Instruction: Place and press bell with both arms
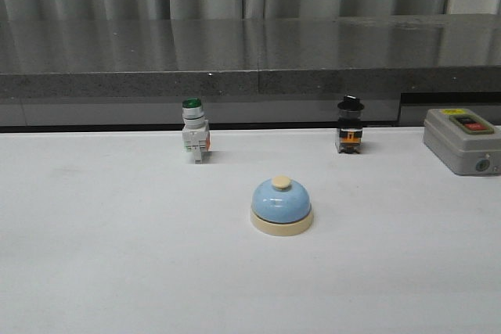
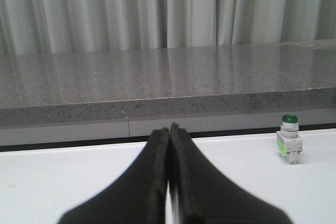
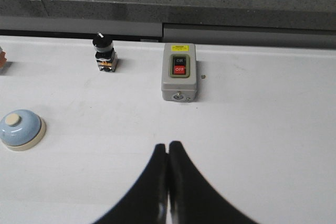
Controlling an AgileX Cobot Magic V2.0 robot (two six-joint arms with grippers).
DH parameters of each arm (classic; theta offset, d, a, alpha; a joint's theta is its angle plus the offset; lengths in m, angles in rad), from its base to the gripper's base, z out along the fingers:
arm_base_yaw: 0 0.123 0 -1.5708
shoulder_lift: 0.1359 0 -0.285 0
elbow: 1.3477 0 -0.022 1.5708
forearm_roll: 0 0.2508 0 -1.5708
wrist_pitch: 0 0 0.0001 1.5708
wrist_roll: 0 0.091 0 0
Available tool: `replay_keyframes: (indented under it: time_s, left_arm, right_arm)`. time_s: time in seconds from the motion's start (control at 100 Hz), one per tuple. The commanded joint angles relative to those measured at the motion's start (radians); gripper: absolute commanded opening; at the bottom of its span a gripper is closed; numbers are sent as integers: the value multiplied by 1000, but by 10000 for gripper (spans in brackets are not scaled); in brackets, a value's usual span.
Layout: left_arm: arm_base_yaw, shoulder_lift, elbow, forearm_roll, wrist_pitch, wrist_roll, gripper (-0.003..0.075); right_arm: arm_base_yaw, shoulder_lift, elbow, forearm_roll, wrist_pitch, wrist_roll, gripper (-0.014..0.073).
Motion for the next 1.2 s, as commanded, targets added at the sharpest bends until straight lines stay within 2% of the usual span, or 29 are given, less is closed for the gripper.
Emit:
replay_keyframes:
  time_s: [0.0,0.4,0.66,0.94,1.19]
  left_arm:
    - [0,-27,42,-8,-82,-13,-20]
    - [0,-27,42,-8,-82,-13,-20]
    - [0,-27,42,-8,-82,-13,-20]
    - [0,-27,42,-8,-82,-13,-20]
    - [0,-27,42,-8,-82,-13,-20]
  right_arm:
    - [-5,58,-55,-10,-43,-14,-60]
    - [14,271,-59,151,-76,-15,-60]
    - [175,523,-113,152,-83,-15,-60]
    - [332,808,-290,152,-109,-15,-60]
    - [428,1032,-460,152,-111,-15,-60]
